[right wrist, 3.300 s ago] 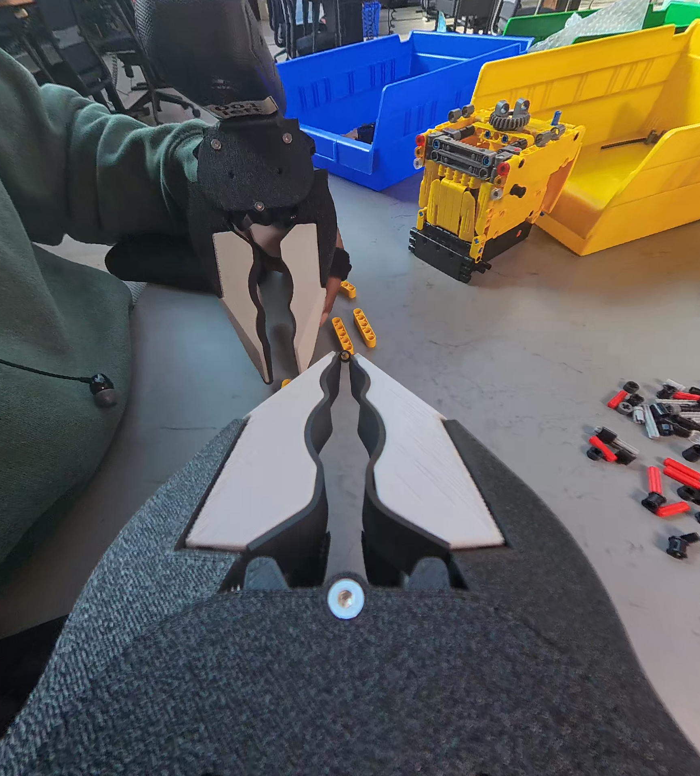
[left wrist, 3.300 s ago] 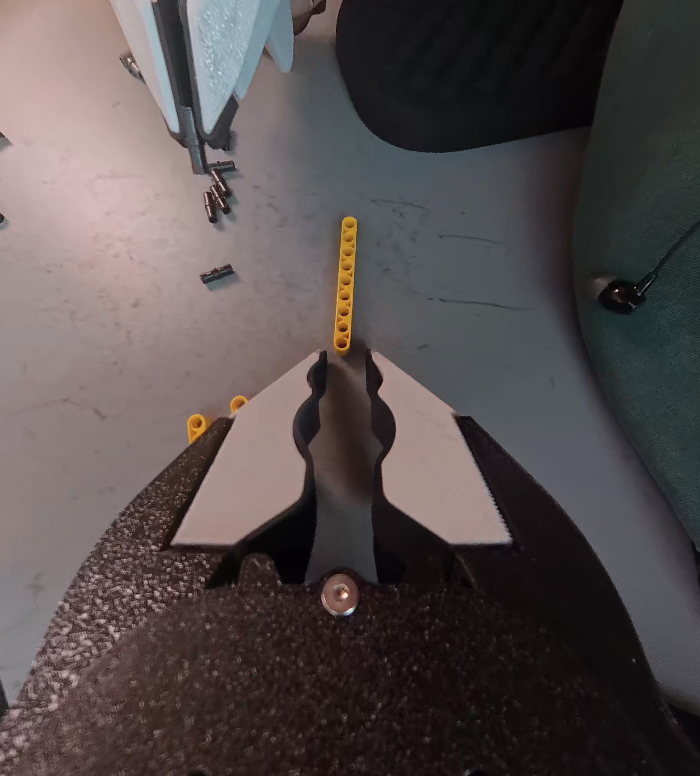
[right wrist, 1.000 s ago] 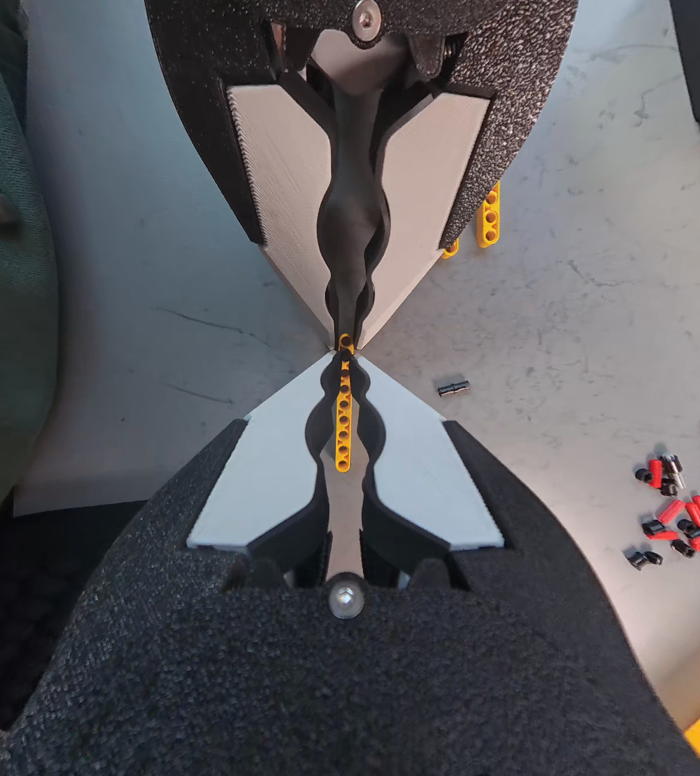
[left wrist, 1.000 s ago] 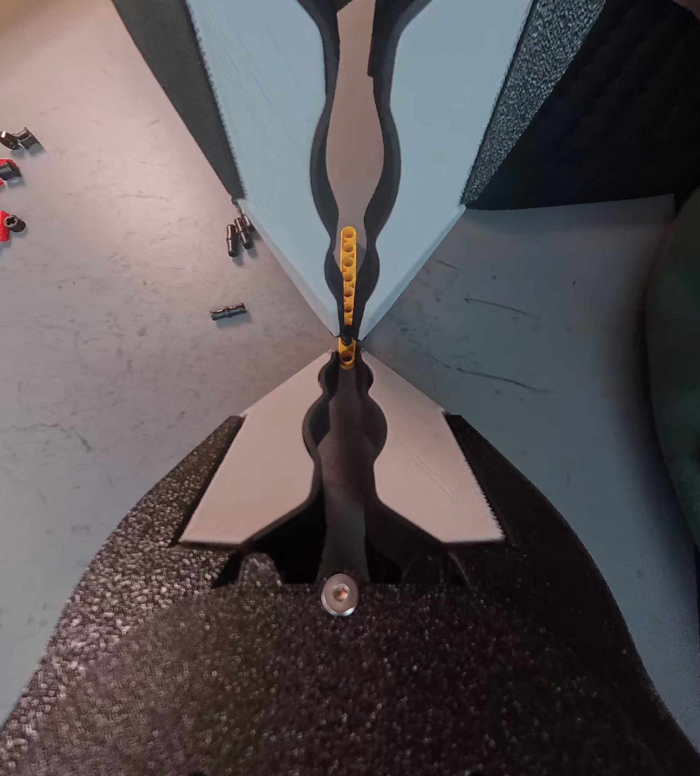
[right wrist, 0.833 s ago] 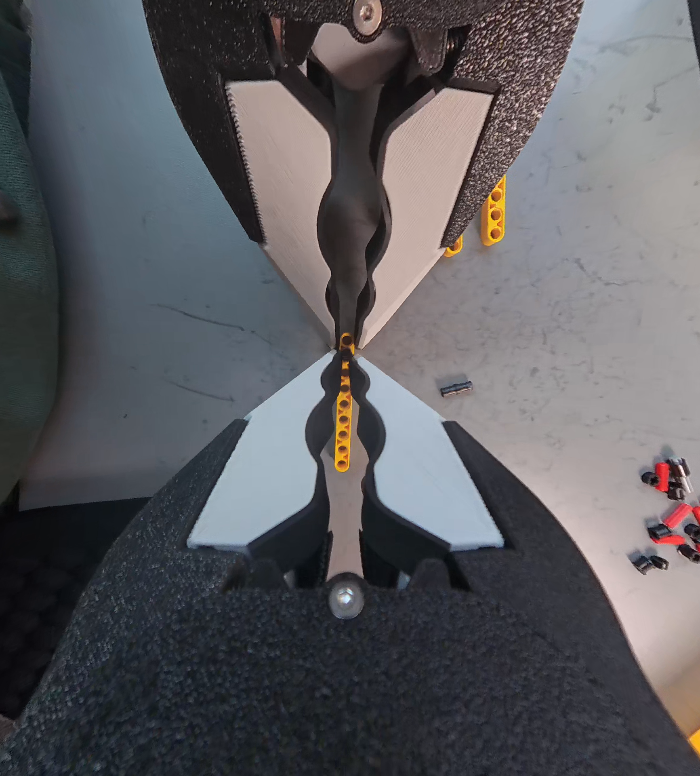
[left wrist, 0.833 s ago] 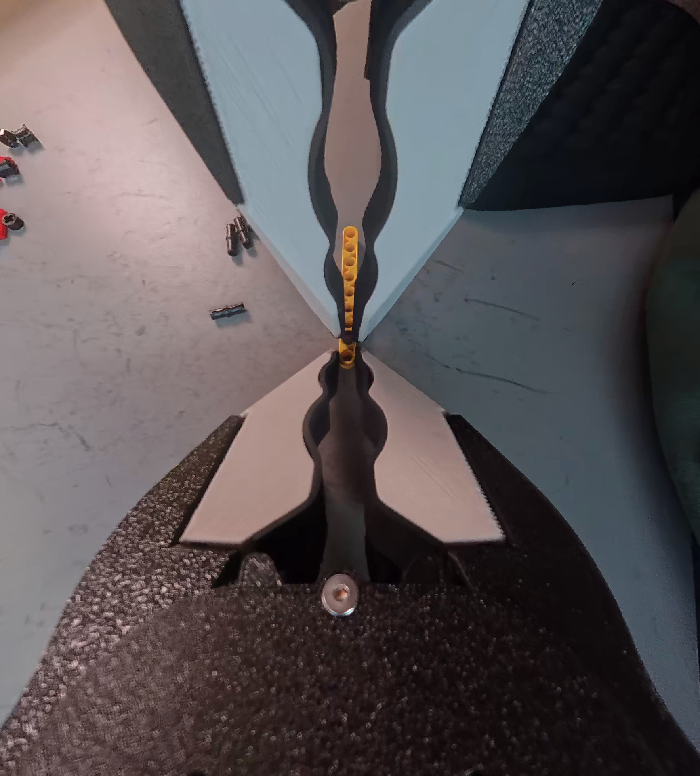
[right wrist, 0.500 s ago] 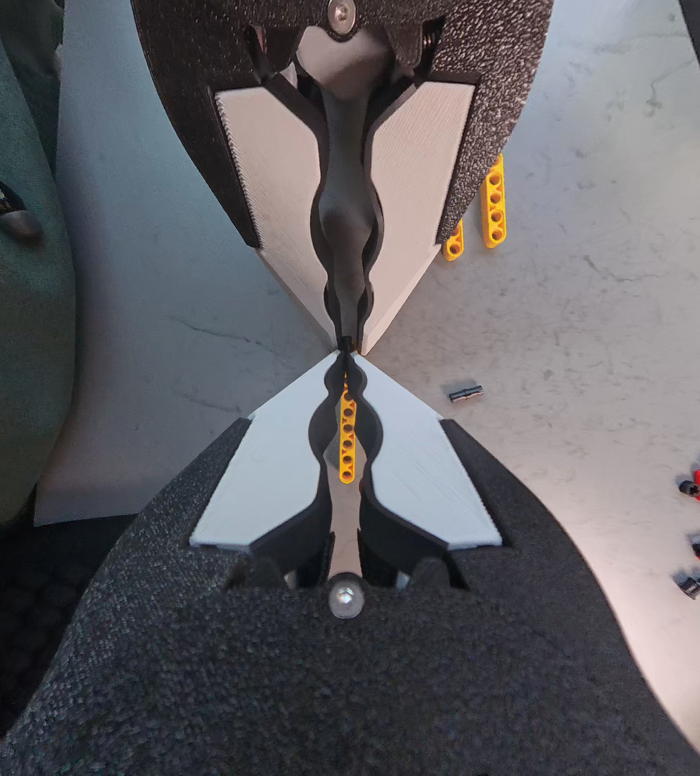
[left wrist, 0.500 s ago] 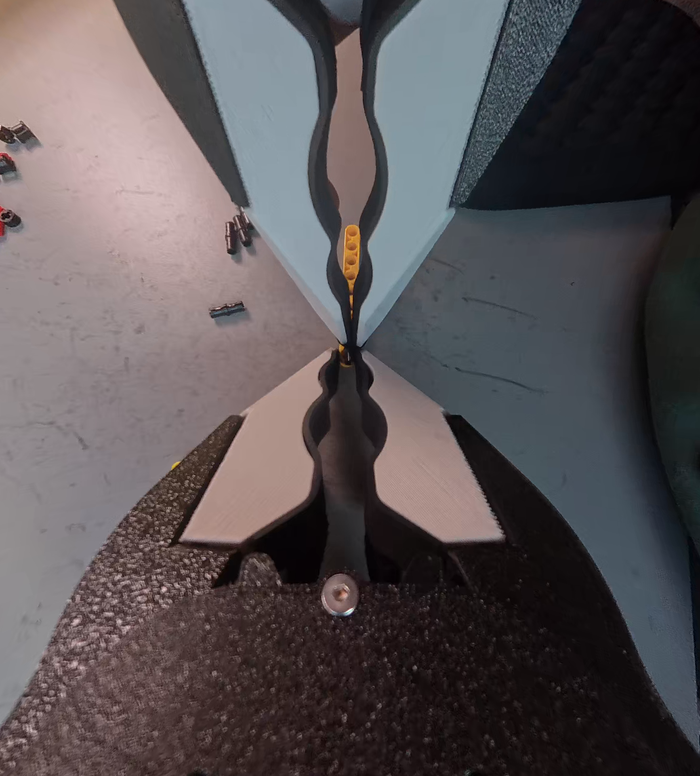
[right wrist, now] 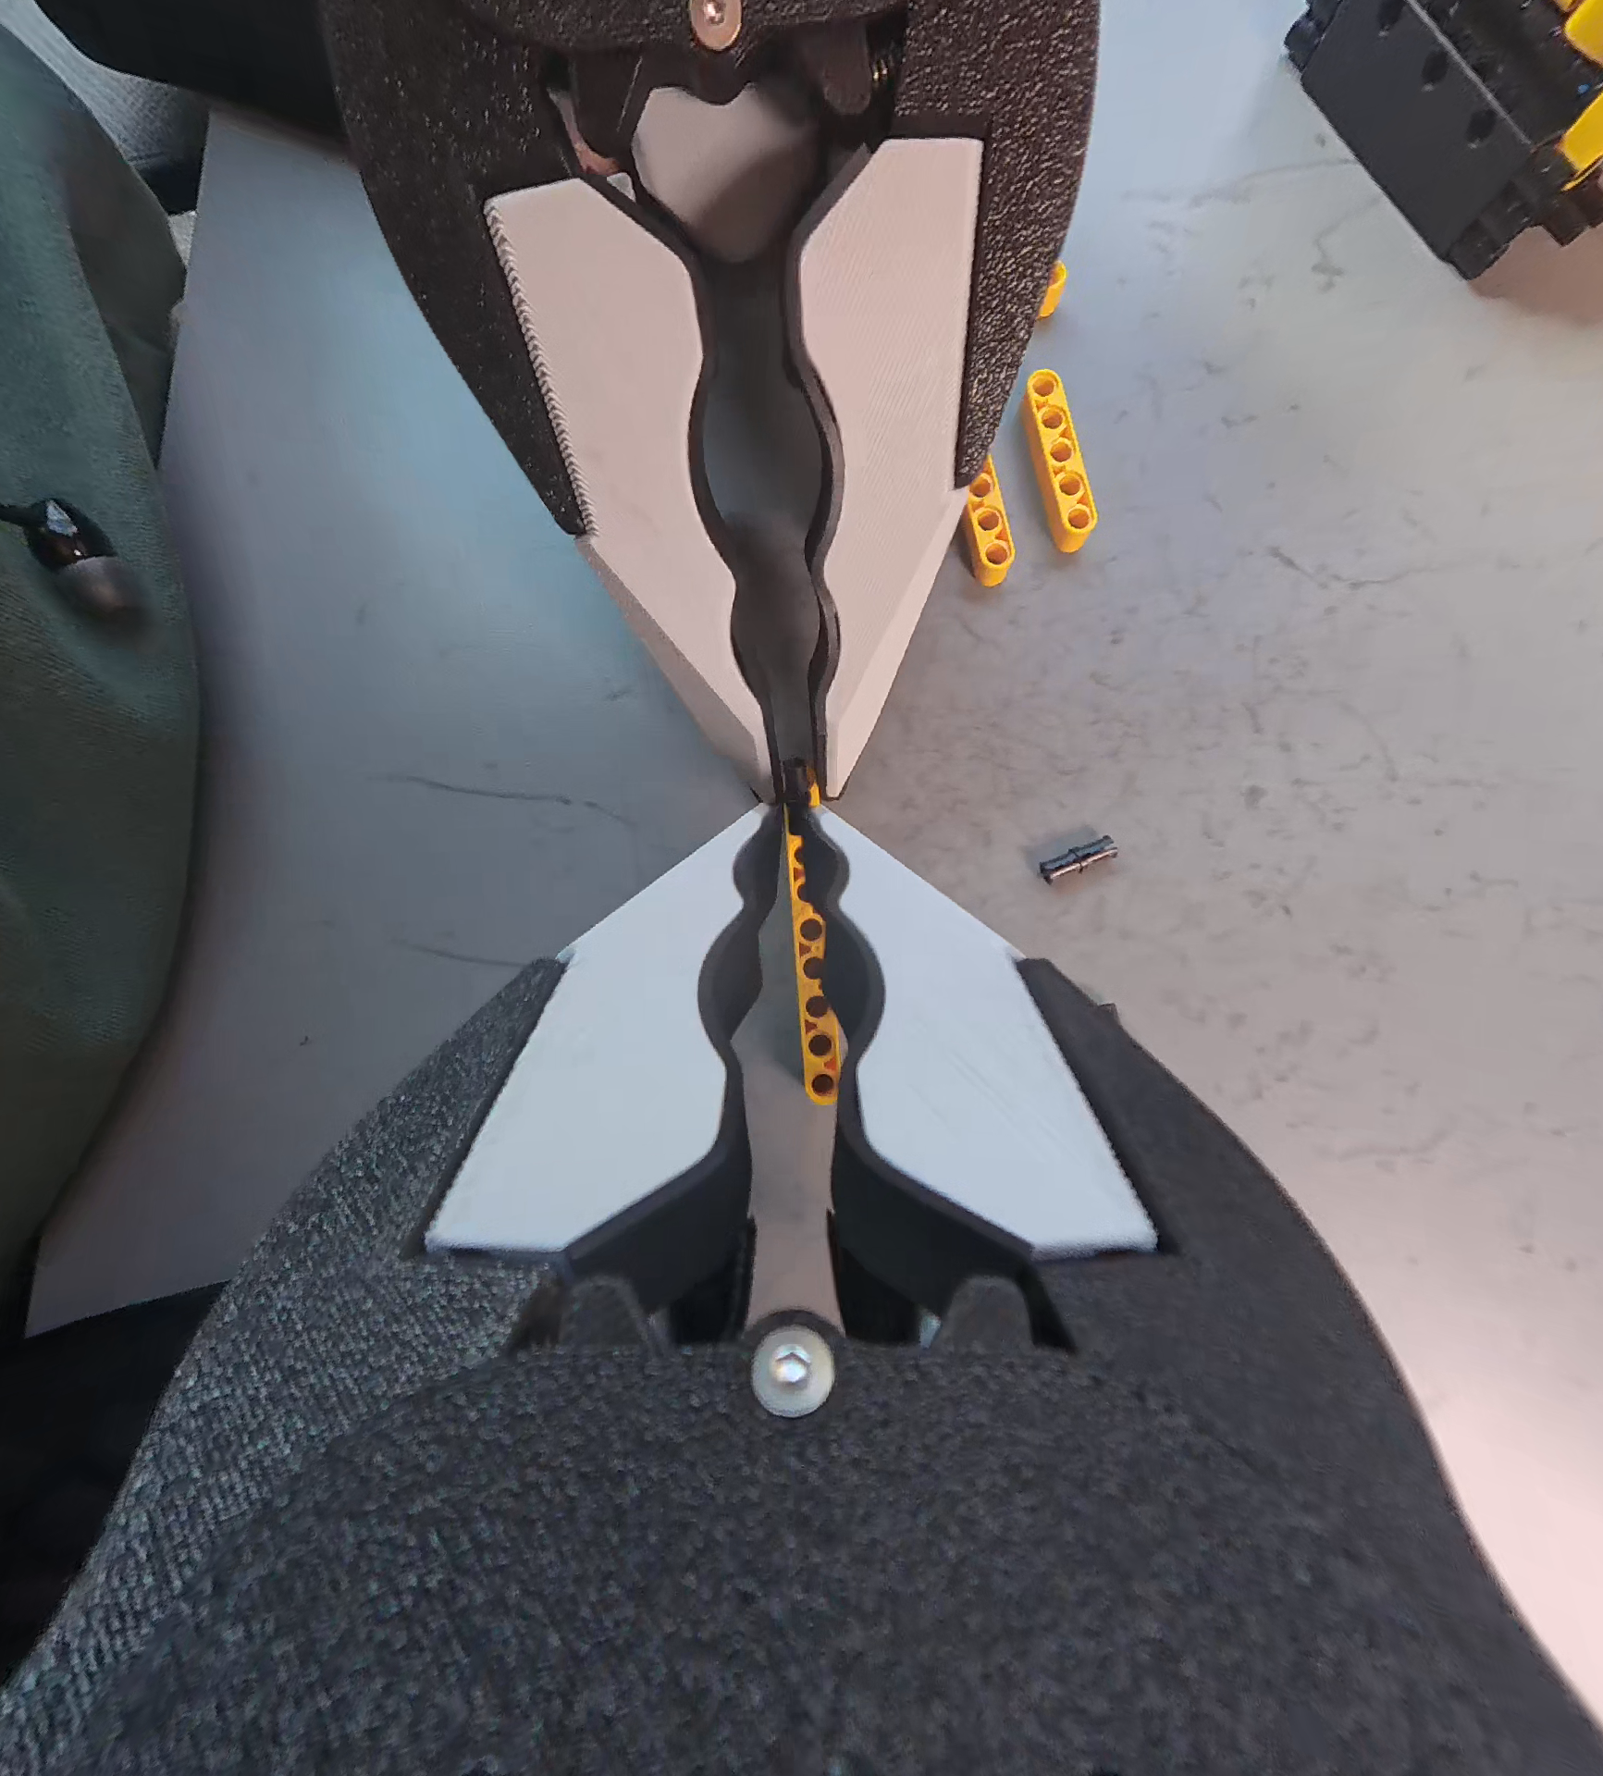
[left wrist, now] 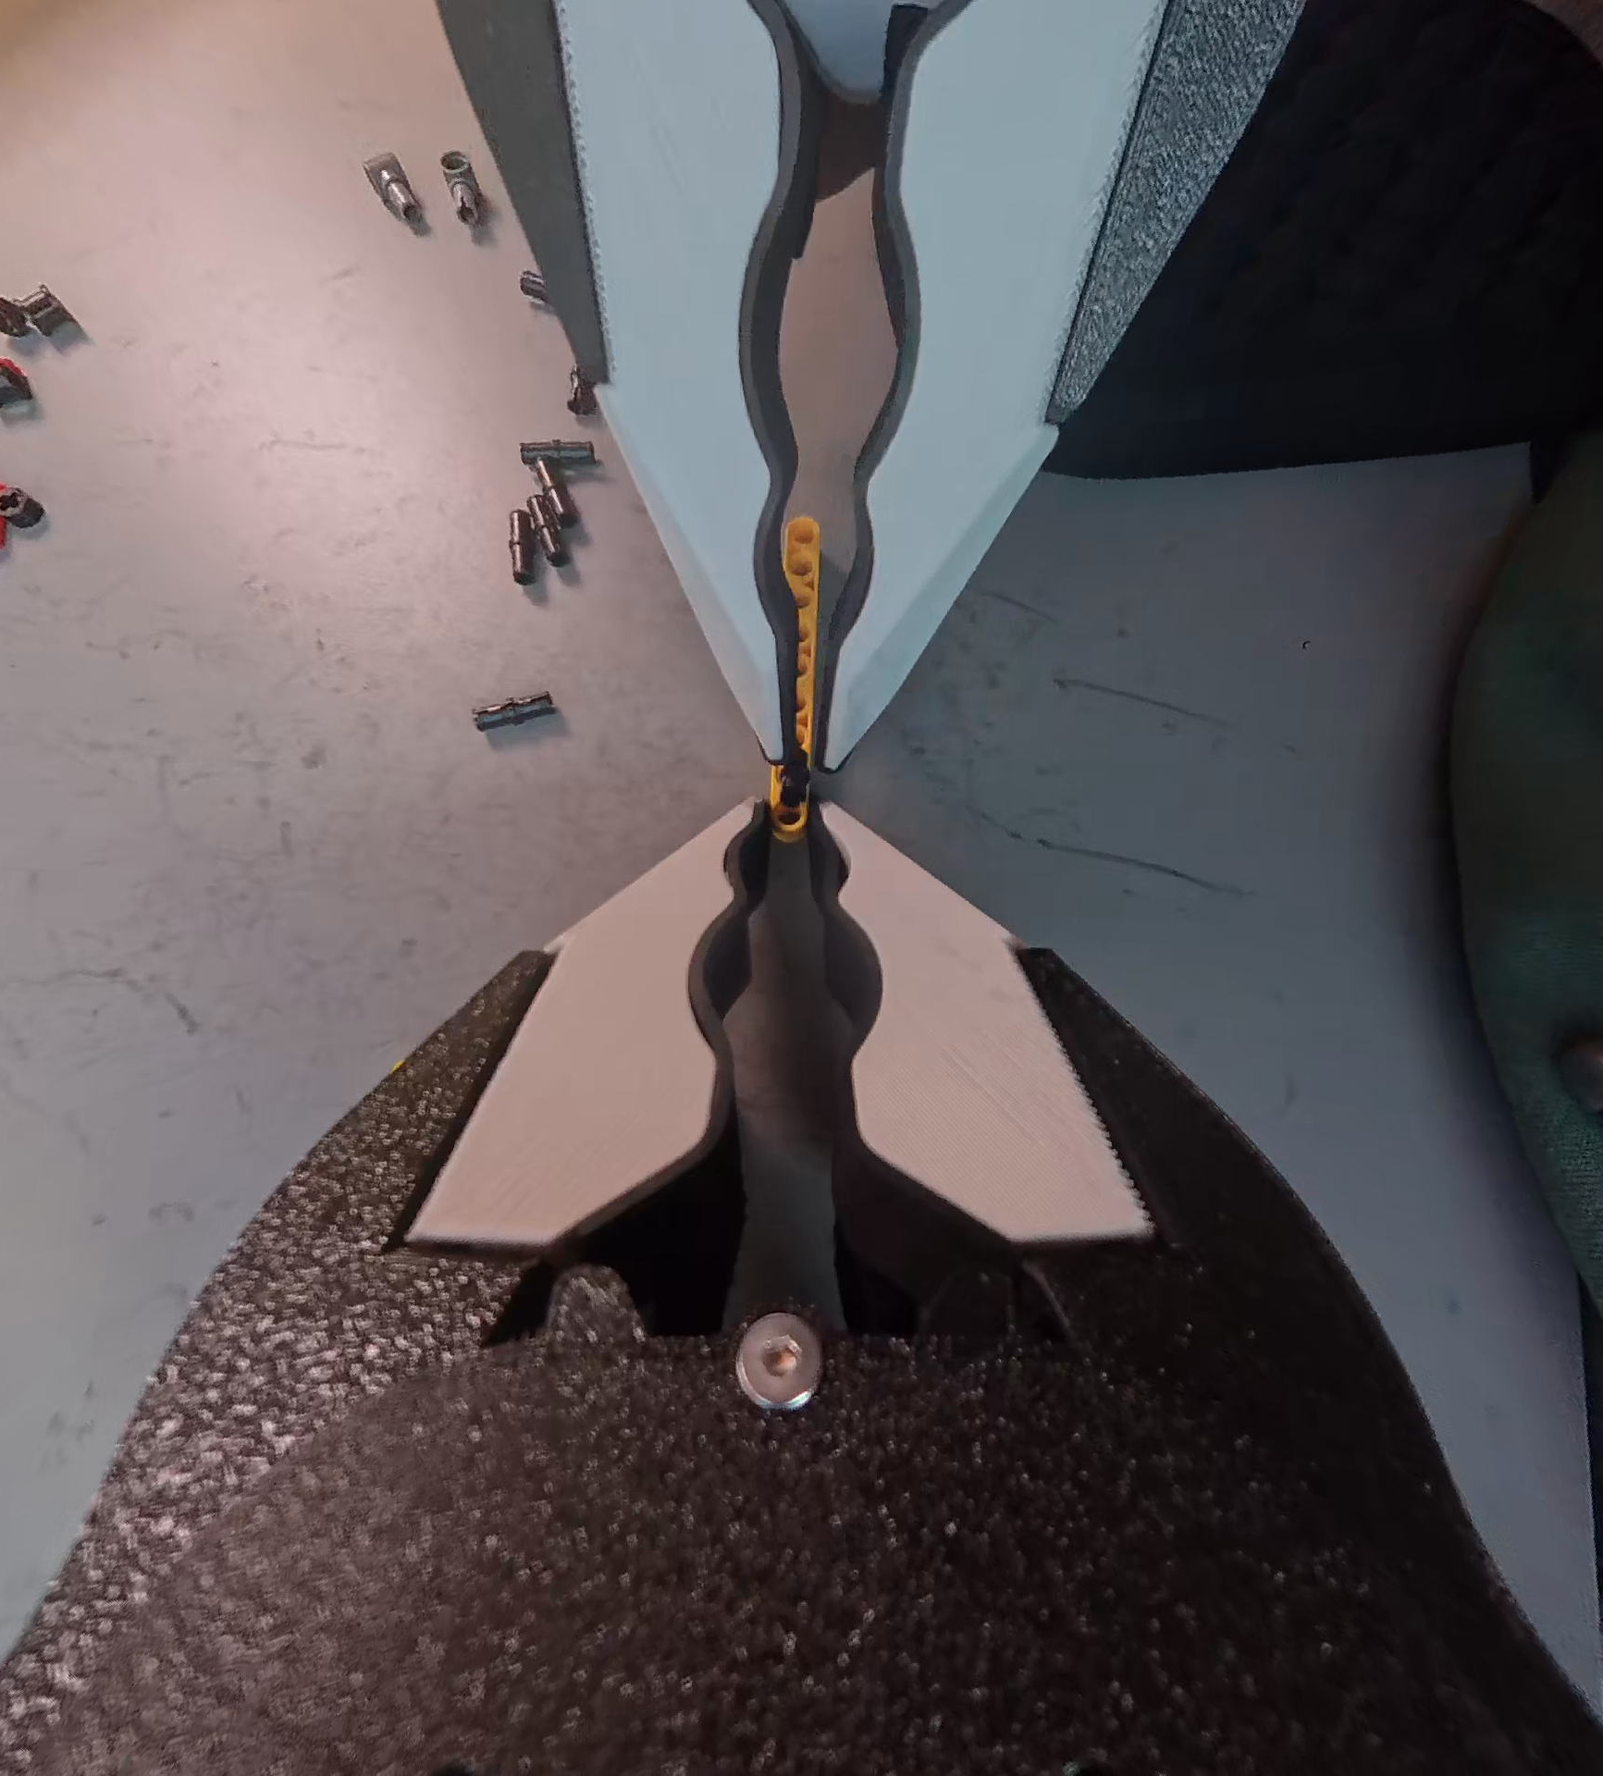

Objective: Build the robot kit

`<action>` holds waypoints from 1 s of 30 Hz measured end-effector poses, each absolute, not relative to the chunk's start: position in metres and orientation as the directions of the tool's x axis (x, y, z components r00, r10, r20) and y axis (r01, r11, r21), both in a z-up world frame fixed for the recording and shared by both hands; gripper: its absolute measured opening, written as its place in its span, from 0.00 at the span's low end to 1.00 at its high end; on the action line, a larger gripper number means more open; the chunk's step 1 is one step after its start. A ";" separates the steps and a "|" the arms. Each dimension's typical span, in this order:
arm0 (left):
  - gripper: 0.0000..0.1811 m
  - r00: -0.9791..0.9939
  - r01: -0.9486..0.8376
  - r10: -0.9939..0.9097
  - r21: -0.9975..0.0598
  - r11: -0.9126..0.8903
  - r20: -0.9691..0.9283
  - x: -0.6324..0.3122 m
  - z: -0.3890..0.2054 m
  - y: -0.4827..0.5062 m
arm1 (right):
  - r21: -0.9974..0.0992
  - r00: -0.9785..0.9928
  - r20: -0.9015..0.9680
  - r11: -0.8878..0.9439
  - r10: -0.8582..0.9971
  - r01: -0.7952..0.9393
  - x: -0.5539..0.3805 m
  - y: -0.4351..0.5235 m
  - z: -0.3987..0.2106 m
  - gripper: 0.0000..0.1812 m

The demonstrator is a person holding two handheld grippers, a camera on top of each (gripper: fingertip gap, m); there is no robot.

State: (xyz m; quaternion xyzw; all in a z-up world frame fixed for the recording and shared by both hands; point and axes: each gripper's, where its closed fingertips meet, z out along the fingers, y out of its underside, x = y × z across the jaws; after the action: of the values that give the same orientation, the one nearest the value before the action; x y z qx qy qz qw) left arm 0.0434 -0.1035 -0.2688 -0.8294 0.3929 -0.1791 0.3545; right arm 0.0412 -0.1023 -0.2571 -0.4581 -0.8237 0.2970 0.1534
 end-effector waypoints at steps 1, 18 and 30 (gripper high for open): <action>0.04 0.627 -0.526 -0.779 -0.729 -0.439 0.016 0.043 -0.269 -0.104 | -0.629 -0.537 -0.011 0.412 0.844 0.660 0.041 -0.103 -0.257 0.02; 0.03 0.618 -0.411 -0.784 -0.824 -0.390 0.064 0.040 -0.243 -0.105 | -0.735 -0.500 -0.003 0.337 0.866 0.589 0.041 -0.103 -0.249 0.01; 0.01 0.591 -0.245 -0.793 -0.903 -0.352 0.149 0.043 -0.213 -0.104 | -0.855 -0.461 0.043 0.271 0.886 0.442 0.035 -0.105 -0.221 0.00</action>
State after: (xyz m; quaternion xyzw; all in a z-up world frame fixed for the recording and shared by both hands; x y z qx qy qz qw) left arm 0.0427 -0.1044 -0.2135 -0.7657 0.3389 -0.2996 0.4573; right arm 0.0353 -0.1053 -0.2208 -0.4426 -0.7499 0.4103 0.2709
